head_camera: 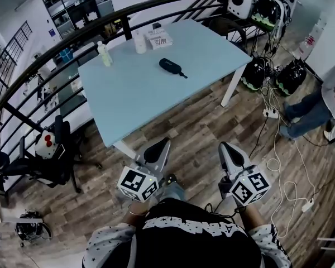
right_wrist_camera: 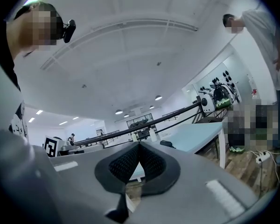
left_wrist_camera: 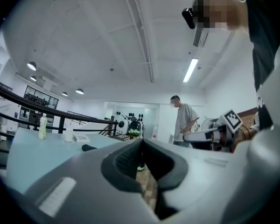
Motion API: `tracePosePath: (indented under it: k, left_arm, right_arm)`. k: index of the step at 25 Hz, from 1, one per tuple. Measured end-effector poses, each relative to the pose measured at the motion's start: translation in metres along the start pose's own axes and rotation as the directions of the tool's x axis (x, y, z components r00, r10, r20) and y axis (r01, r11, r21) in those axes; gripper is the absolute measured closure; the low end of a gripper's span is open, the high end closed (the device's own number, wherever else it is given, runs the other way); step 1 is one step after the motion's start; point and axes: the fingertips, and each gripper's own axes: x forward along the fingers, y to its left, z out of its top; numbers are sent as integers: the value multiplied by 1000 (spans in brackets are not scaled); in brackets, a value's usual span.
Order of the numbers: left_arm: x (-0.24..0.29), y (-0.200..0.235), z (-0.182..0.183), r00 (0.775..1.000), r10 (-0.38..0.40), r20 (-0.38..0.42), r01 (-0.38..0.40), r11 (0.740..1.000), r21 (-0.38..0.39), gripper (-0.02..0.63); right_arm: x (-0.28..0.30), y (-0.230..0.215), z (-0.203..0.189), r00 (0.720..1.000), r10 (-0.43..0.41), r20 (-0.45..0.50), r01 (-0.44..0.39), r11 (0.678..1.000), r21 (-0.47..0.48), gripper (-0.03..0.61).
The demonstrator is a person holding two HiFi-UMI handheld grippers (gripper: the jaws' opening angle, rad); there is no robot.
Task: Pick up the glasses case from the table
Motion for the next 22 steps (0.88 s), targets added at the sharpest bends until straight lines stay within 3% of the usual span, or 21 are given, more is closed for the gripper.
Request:
tracePosePath:
  k: [10,17,22]
  left_arm:
    - [70,91,15,999,-54,-1,54,998,-17,614]
    - [87,174,24,1000,-10,17,10,999,-32,614]
    - [87,206,14,1000,-8,23,10,997,-79,614]
  right_arm:
    - [93,-38,35,996,-91,7,91,996,-21,572]
    - [174,-48,48,995,-101,-10,100,995,-25,572]
    - [217,-41,46,995,-94,-24,94,995,-16,566]
